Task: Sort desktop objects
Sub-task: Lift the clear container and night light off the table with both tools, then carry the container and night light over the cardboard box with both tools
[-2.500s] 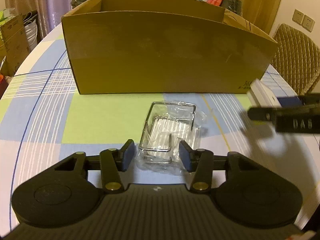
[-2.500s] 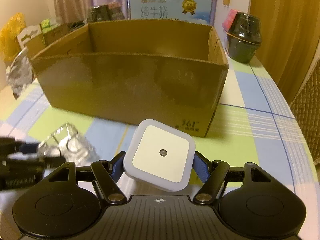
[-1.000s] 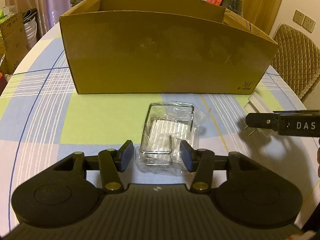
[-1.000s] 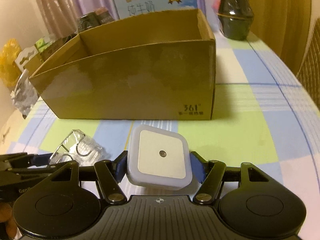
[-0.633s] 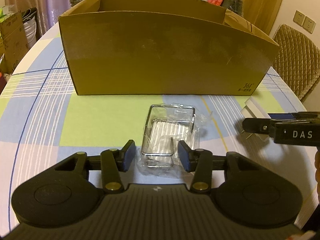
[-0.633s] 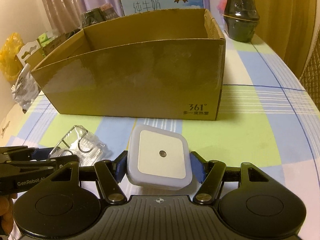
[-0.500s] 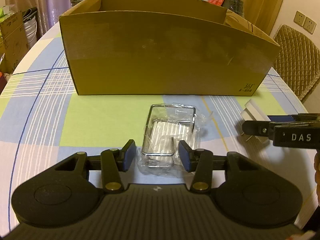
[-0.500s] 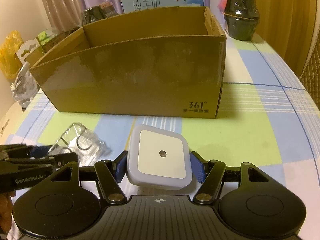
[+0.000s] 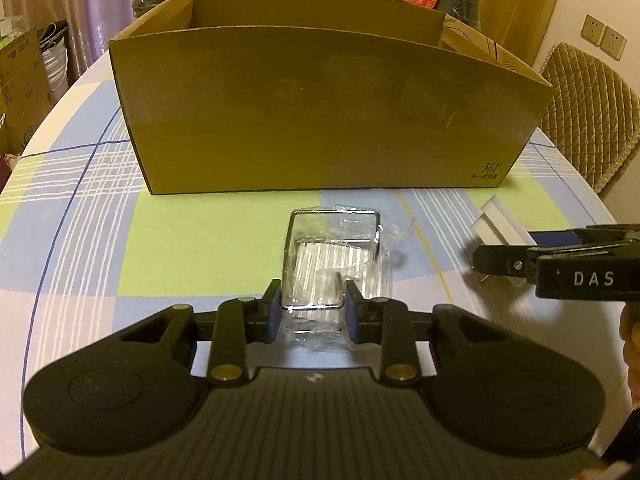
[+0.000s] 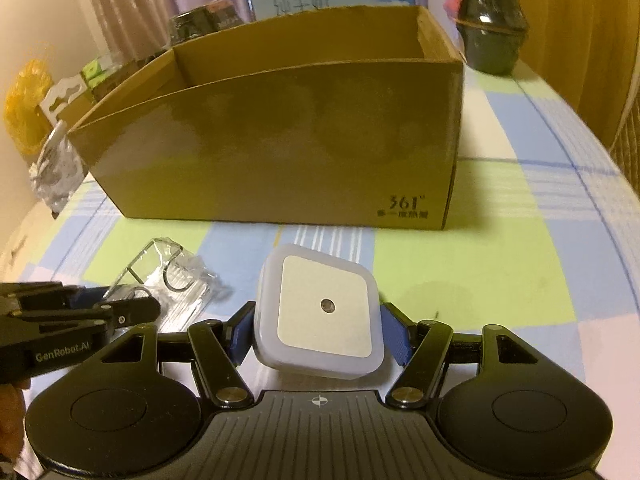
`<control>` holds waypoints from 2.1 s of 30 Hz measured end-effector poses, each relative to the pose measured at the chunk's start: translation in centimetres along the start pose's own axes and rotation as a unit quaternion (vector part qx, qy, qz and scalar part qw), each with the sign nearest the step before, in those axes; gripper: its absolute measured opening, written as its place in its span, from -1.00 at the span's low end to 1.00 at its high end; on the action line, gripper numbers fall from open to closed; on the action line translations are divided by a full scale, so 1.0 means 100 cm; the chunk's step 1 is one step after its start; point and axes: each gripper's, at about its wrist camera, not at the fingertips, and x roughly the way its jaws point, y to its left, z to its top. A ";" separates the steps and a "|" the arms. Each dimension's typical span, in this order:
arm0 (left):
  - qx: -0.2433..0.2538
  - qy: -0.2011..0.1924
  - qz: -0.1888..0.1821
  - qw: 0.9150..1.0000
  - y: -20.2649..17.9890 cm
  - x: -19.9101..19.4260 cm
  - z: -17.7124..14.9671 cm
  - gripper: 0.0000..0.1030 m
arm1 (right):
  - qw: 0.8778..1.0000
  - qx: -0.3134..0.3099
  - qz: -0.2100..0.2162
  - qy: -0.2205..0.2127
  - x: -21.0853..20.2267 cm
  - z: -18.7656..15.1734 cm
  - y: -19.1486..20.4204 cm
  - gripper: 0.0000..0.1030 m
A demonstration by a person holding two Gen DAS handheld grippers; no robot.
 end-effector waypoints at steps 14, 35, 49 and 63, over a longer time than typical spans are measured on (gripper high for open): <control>-0.009 0.003 -0.003 1.000 0.002 0.001 0.000 -0.49 | 0.992 0.115 0.053 0.011 -0.003 0.005 -0.028 0.39; 0.014 -0.027 0.018 0.999 -0.004 -0.027 -0.003 -0.51 | 0.998 -0.019 -0.005 -0.057 -0.029 -0.001 0.013 0.20; 0.003 -0.065 0.020 0.998 -0.010 -0.073 0.002 -0.51 | 0.996 -0.016 -0.006 -0.089 -0.066 -0.007 0.020 0.20; -0.001 -0.085 0.009 0.996 -0.020 -0.092 0.009 -0.51 | 0.993 -0.005 -0.024 -0.117 -0.090 -0.009 0.007 0.20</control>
